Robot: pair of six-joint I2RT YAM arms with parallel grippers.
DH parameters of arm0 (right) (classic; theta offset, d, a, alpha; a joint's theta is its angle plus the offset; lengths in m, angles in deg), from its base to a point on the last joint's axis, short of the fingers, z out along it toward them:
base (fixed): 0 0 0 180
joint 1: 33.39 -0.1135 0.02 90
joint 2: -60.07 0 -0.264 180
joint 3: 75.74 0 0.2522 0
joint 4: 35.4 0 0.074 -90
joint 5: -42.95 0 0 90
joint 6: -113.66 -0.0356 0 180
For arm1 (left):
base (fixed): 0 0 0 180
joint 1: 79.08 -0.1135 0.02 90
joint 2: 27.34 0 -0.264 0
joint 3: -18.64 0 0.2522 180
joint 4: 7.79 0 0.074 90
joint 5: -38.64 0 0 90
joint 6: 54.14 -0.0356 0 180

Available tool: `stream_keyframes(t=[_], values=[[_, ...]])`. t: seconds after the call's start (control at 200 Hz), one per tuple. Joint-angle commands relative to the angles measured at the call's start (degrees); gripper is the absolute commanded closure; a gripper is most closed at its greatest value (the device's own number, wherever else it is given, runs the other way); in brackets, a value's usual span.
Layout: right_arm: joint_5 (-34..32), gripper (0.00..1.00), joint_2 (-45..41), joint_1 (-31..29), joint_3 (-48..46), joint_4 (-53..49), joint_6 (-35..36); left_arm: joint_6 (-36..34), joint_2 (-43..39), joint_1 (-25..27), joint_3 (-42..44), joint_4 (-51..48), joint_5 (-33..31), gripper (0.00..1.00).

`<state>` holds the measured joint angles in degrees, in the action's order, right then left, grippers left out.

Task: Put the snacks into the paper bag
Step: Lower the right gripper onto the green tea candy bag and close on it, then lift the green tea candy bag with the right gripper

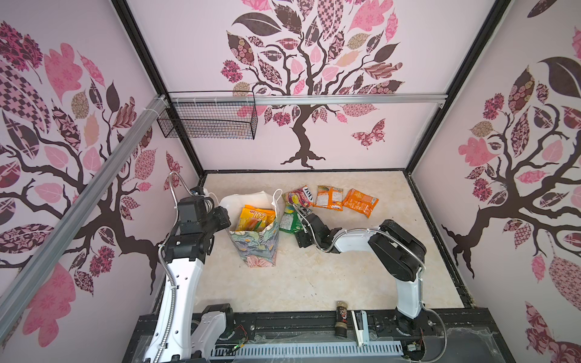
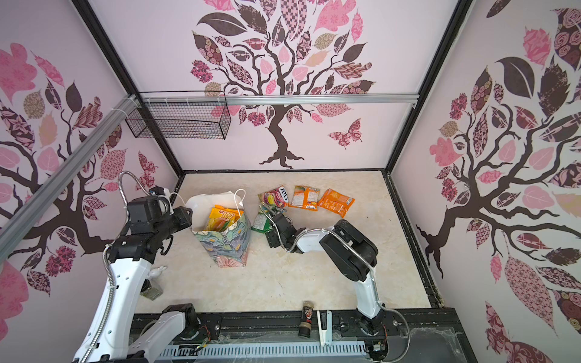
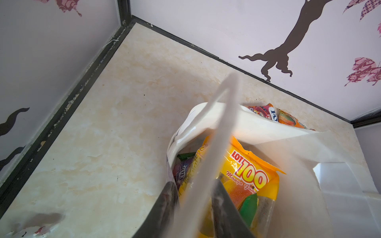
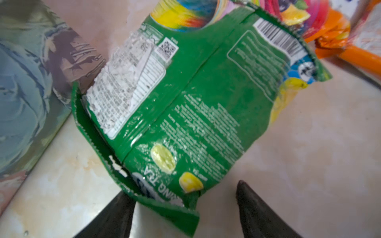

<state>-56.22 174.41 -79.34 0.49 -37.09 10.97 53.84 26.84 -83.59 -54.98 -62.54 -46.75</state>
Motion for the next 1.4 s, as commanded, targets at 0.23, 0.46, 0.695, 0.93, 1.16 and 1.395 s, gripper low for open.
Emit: stream_keyframes(t=[0.23,0.46,0.695,0.93,1.16,1.395], values=[[1.1,0.43,2.2,0.4,1.0,0.1,-2.4,-0.1,-0.9,-0.5,1.8,1.4,0.2,0.66],[1.6,0.68,1.3,0.5,0.2,1.6,-2.1,-0.1,-0.9,-0.6,2.0,1.6,0.1,0.66],[2.1,0.95,-0.9,0.6,-0.9,2.2,-2.2,0.0,-1.2,-0.9,2.1,1.8,0.1,0.66],[2.4,1.0,-6.0,0.5,-3.5,1.5,-1.7,0.0,-1.4,-1.1,2.2,2.0,0.1,0.66],[2.8,1.0,-12.0,0.5,-6.6,0.8,-1.7,0.0,-1.6,-1.2,2.4,2.1,0.4,0.65],[1.8,1.0,-18.9,0.6,-9.4,-0.1,-1.7,0.0,-3.0,-1.3,3.1,3.8,2.8,0.65]])
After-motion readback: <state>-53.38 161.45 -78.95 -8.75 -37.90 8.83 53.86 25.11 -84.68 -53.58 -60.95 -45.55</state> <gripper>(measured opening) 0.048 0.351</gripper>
